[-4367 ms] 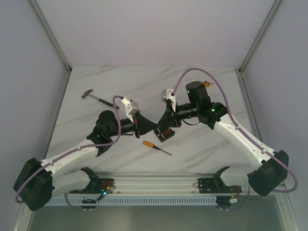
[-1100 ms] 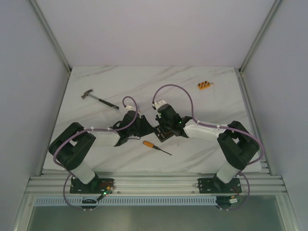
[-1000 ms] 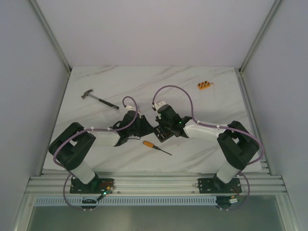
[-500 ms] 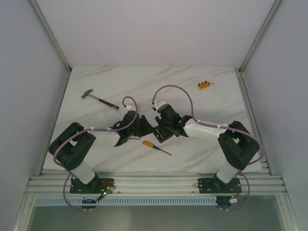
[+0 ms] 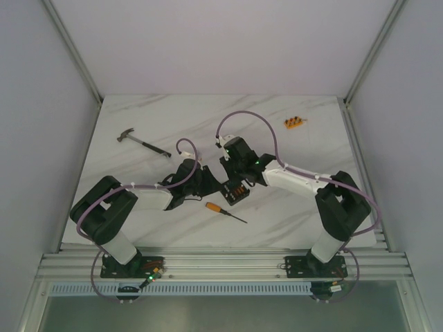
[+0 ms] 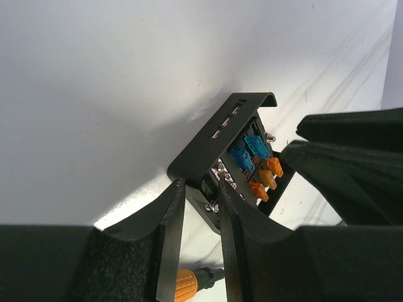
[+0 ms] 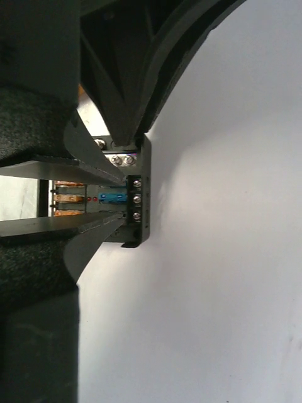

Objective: Snap on the fuse box
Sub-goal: Install the fuse at the fuse box base.

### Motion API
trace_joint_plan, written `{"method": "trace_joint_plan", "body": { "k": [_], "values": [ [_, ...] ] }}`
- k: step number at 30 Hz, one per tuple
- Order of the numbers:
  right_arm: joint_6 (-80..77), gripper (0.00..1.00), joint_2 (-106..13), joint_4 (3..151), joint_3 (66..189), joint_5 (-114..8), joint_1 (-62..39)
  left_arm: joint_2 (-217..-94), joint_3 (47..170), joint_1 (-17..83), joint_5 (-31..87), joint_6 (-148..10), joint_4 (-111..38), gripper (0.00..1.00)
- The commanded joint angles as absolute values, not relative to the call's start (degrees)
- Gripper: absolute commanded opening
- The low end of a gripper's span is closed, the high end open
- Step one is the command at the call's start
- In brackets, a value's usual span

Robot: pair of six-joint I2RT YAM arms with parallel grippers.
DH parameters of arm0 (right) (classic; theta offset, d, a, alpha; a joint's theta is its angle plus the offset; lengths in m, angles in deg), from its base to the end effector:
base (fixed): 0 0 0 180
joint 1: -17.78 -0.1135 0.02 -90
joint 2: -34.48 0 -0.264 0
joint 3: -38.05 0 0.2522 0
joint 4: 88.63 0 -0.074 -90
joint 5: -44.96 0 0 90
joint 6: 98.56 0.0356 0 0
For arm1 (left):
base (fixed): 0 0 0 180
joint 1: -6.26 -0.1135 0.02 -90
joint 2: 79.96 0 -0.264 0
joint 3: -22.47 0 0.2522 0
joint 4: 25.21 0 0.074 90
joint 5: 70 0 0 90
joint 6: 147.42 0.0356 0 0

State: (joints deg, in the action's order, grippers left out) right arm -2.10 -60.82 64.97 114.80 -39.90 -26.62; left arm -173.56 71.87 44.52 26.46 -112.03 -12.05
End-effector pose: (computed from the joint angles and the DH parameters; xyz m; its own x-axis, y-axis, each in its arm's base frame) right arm 0.2601 0.2503 0.2188 -0.5749 -0.4061 -0.7104 -0.5906 0.8068 0.0167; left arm 0.2418 -0.1958 0.1448 -0.7978 -0.4025 -0.4489 0.0701 0.6776 -0.7321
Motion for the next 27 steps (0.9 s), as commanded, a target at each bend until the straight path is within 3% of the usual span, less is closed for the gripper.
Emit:
{"method": "trace_joint_plan", "body": {
  "k": [1, 13, 27],
  "values": [
    [-1.38, 0.29, -64.42, 61.27, 119.13, -41.29, -26.25, -174.16, 73.17, 44.32, 26.98, -112.27, -11.63, 0.37],
    [-0.92, 0.25, -67.5, 58.6, 120.68, -41.27, -26.25, -174.34, 73.13, 44.32, 27.17, -112.35, -11.57, 0.36],
    [-1.48, 0.03, -67.58, 57.85, 119.41, -39.06, -26.18, -174.02, 73.1, 44.37, 27.01, -112.32, -11.83, 0.36]
  ]
}}
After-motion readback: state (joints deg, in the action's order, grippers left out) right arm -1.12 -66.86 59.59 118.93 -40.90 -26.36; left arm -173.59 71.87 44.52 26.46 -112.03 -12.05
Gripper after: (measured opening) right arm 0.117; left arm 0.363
